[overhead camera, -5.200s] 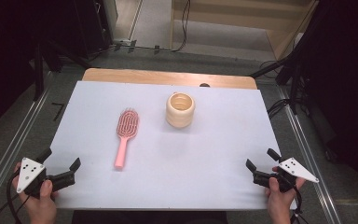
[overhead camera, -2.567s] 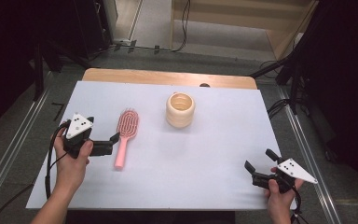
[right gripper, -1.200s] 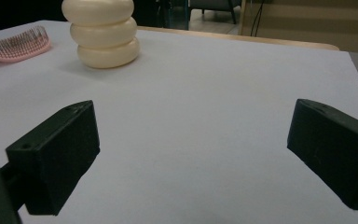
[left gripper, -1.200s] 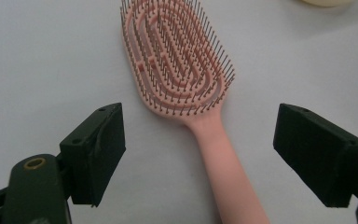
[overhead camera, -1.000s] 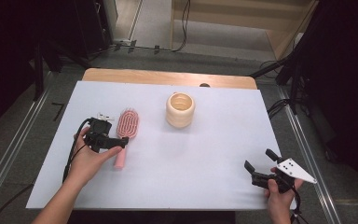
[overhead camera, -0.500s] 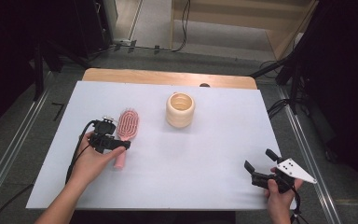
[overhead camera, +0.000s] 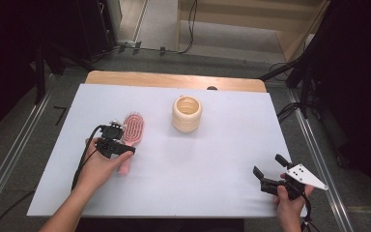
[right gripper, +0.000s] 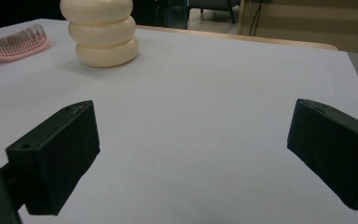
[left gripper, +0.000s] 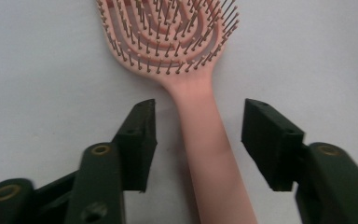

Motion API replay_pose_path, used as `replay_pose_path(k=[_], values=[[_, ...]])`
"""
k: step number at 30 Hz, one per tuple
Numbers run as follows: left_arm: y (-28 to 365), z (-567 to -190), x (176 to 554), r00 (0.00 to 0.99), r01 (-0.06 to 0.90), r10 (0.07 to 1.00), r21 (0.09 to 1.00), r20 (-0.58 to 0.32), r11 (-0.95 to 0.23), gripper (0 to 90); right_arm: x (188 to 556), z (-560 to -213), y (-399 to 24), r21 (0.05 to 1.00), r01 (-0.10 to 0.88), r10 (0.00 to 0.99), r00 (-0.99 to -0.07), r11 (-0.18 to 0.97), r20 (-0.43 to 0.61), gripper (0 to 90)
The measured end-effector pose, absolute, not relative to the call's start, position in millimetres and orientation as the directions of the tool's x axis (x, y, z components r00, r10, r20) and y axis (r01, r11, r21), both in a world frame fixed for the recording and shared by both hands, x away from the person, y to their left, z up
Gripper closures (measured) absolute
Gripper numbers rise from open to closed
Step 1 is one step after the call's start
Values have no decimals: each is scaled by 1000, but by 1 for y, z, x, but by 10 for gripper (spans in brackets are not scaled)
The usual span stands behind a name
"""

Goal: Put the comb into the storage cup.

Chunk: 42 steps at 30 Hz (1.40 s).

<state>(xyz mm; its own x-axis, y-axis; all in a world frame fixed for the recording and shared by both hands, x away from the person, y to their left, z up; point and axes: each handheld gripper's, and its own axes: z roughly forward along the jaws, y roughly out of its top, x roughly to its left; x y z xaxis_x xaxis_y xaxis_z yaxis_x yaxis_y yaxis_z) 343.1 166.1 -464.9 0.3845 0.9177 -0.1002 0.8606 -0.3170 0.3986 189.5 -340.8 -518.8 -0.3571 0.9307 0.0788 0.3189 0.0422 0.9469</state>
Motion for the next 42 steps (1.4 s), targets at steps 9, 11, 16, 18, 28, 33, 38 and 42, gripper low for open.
replay_pose_path(k=[9,11,16,18,28,33,38,42], values=[[161,-471,347,353,867,932,402,-80,-294,594,190,-519,-341,948,315,932,-355,40,79,7],[160,-472,348,353,868,932,401,-80,-295,595,190,-519,-341,948,316,931,-355,40,79,7],[158,-475,348,332,869,941,411,-70,-276,619,190,-519,-341,947,319,931,-355,39,81,7],[155,-475,347,334,864,941,414,-44,-287,624,190,-519,-341,948,317,931,-355,39,81,7],[156,-476,348,324,867,946,408,-27,-286,688,190,-519,-340,947,319,933,-352,41,78,7],[159,-475,349,328,869,943,408,-50,-281,702,190,-519,-340,947,319,933,-352,40,80,7],[160,-475,349,350,862,935,410,-55,-299,704,190,-519,-341,947,318,932,-352,39,80,7],[161,-474,348,364,843,931,437,-34,-313,704,190,-519,-341,947,320,933,-351,40,80,7]])
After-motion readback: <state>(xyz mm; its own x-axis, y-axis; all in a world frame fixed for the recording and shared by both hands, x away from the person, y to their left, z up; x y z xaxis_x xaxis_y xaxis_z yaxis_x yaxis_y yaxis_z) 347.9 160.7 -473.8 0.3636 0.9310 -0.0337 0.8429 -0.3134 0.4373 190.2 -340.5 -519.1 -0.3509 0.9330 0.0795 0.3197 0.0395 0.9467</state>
